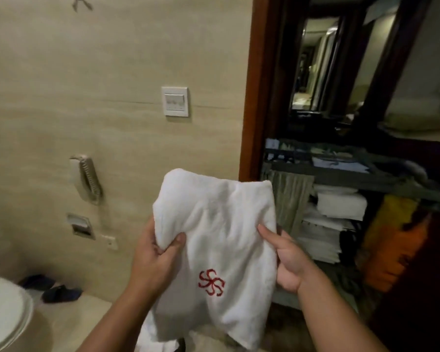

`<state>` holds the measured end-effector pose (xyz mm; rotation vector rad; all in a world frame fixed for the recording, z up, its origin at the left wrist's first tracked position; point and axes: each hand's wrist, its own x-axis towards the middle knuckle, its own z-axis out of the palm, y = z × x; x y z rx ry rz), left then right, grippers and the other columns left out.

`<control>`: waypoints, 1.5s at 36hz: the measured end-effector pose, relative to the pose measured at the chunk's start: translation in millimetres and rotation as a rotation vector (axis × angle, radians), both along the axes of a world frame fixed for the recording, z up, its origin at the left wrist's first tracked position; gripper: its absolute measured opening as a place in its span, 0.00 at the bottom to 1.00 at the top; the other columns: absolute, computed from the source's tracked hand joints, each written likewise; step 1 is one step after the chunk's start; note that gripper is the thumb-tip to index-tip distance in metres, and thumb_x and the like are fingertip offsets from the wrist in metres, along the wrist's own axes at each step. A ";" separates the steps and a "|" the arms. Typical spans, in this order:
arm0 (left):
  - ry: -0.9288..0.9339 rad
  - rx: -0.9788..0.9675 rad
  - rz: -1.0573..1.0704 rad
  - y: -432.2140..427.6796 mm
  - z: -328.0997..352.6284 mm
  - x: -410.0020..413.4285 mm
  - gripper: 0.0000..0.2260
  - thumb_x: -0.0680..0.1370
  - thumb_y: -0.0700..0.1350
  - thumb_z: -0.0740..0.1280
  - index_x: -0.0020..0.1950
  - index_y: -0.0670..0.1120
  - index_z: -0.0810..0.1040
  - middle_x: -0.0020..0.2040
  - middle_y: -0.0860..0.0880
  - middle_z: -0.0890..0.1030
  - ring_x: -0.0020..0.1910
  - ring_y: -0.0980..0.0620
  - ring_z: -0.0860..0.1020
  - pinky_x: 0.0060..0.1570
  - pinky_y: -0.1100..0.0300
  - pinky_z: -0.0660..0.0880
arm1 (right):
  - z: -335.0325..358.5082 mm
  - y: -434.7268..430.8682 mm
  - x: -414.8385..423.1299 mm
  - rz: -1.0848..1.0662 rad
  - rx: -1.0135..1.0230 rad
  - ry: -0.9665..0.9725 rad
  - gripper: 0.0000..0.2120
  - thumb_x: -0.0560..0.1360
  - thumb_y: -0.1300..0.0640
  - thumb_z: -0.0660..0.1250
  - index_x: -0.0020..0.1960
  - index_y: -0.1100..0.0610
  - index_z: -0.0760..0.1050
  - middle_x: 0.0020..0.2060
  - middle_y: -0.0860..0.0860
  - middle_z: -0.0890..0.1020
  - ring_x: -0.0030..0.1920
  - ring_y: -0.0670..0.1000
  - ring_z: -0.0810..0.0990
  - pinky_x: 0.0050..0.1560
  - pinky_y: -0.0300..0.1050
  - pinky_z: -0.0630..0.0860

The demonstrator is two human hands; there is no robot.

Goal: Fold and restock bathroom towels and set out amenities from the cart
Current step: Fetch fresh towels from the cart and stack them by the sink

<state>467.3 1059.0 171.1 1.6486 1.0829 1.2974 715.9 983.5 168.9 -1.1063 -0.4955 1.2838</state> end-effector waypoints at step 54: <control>-0.009 -0.087 0.290 467.4 -34.9 672.1 0.21 0.78 0.49 0.73 0.69 0.55 0.74 0.56 0.55 0.80 0.55 0.49 0.80 0.50 0.49 0.78 | -18.5 493.2 628.2 -0.347 0.090 -0.852 0.21 0.82 0.51 0.67 0.72 0.42 0.64 0.57 0.36 0.74 0.54 0.36 0.75 0.53 0.40 0.74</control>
